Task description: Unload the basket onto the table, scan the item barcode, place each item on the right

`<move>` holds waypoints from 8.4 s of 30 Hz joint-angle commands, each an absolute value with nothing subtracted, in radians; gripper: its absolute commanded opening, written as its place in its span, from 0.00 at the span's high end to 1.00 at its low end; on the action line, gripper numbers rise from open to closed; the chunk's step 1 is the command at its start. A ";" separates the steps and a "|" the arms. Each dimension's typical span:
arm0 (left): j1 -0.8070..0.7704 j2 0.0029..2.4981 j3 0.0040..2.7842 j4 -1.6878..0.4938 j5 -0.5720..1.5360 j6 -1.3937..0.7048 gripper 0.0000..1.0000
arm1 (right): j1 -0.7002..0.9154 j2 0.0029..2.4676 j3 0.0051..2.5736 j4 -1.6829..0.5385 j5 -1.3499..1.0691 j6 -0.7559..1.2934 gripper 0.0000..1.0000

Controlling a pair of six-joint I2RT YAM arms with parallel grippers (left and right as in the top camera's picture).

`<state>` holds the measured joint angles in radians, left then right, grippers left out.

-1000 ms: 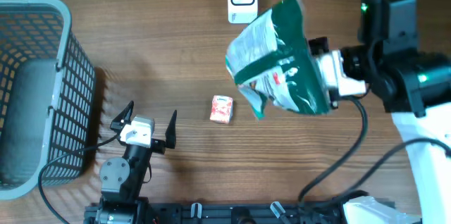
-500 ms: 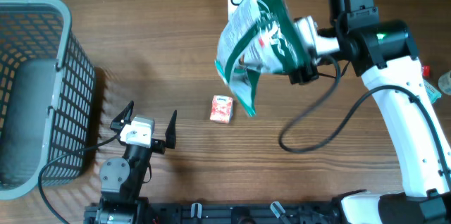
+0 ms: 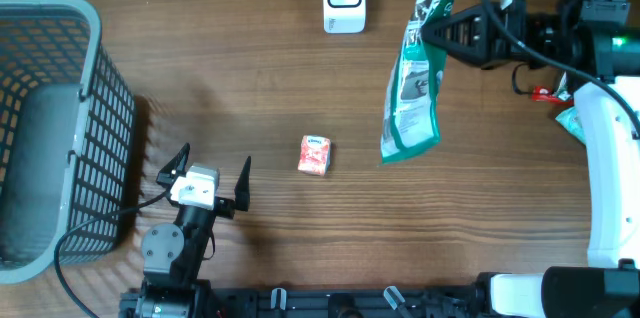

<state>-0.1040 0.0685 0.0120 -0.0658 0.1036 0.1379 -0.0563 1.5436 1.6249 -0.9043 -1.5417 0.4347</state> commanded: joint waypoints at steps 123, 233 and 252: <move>-0.109 0.068 0.006 -0.066 0.115 0.150 0.00 | -0.488 2.251 2.437 -1.157 -0.327 0.340 0.01; -0.109 0.068 0.006 -0.066 0.115 0.150 0.00 | 0.398 1.966 1.604 -0.989 -0.416 -0.335 0.96; -0.109 0.068 0.006 -0.066 0.115 0.150 0.00 | 0.398 2.056 1.480 -0.780 -0.407 0.024 0.18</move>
